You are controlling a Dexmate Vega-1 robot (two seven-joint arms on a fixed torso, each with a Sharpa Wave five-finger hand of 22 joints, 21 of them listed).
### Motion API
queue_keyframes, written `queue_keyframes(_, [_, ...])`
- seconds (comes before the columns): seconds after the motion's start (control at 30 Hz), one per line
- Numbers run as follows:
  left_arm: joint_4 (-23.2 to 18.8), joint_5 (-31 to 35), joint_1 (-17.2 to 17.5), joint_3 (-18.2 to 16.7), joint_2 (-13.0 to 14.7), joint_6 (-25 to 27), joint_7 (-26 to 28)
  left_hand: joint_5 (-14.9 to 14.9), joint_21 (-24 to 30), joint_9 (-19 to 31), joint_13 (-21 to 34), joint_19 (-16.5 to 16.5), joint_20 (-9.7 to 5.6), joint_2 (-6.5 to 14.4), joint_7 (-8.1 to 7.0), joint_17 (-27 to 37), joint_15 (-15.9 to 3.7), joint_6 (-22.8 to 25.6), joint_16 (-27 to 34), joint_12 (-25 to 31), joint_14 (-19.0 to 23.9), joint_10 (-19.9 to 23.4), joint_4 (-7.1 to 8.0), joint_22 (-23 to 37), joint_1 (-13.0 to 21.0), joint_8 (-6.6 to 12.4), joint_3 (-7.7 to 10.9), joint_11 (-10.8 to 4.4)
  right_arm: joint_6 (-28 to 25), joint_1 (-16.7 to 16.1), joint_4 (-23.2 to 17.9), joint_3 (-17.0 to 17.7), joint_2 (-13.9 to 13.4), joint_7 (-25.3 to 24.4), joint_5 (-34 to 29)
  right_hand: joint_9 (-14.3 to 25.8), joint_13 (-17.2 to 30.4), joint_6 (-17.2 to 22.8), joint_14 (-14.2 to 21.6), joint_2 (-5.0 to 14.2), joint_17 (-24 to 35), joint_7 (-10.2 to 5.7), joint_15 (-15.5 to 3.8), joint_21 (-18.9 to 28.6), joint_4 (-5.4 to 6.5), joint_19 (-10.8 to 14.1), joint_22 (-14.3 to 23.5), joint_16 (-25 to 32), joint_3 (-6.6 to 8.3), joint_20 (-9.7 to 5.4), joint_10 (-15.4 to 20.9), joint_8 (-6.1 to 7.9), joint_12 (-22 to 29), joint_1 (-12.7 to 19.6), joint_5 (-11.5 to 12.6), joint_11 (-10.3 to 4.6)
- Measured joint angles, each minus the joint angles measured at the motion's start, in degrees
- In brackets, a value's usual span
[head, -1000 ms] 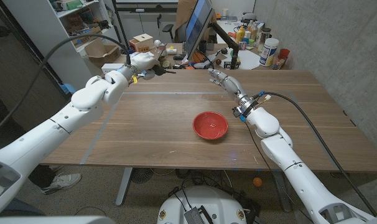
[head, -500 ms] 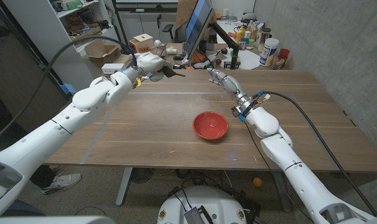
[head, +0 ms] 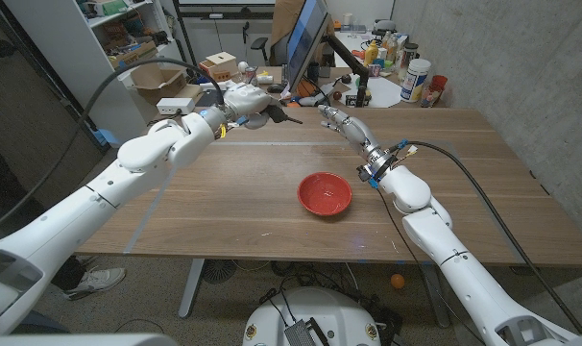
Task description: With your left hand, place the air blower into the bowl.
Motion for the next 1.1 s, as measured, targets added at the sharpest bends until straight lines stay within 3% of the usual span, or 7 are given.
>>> queue_keyframes(0.6, [0.00,0.15,0.31,0.51,-1.96,-4.34,0.55,0.00,0.43,-0.01,-0.03,0.00,0.00,-0.13,-0.11,0.27,0.00,0.50,-0.14,-0.25,0.00,0.30,-0.08,0.01,0.10,0.00,-0.42,-0.09,-1.08,0.66,-1.28,-0.08,-0.51,-0.58,-0.86,0.00,-0.09,0.18,0.53,0.00,-0.29,-0.18,-0.11,0.00,-0.17,0.36,0.00,0.00,0.12,0.38,0.53,0.00,0.00,0.00,0.00,0.12])
queue_keyframes(0.8, [0.00,-0.34,0.87,0.41,-2.22,-6.17,0.65,0.00,0.43,0.03,0.21,0.00,0.00,-0.06,-0.12,0.27,0.00,0.49,-0.21,-0.26,0.00,0.30,-0.01,0.01,0.02,0.00,-0.48,-0.09,-3.41,2.82,-1.28,0.01,-0.51,-0.59,-1.59,0.00,-0.12,0.18,0.61,-1.45,-0.29,-0.18,0.44,0.00,-1.41,0.42,0.00,-0.28,-0.66,1.66,0.34,0.00,0.00,-0.23,0.00,0.61])
queue_keyframes(1.1, [-0.12,-0.86,1.56,0.03,-2.32,-8.20,0.75,-0.01,0.83,0.03,0.22,0.00,0.00,0.03,0.09,0.26,0.00,0.70,-0.21,-0.27,0.00,0.37,-0.01,0.01,-0.41,-0.01,-0.48,-0.14,-6.25,5.27,-1.58,0.42,-0.24,-0.48,-2.50,0.00,-0.12,0.18,0.52,-2.58,-0.28,-0.18,0.95,0.00,-2.13,0.31,0.00,-0.28,-0.89,1.96,0.35,0.00,0.00,0.00,0.00,0.90])
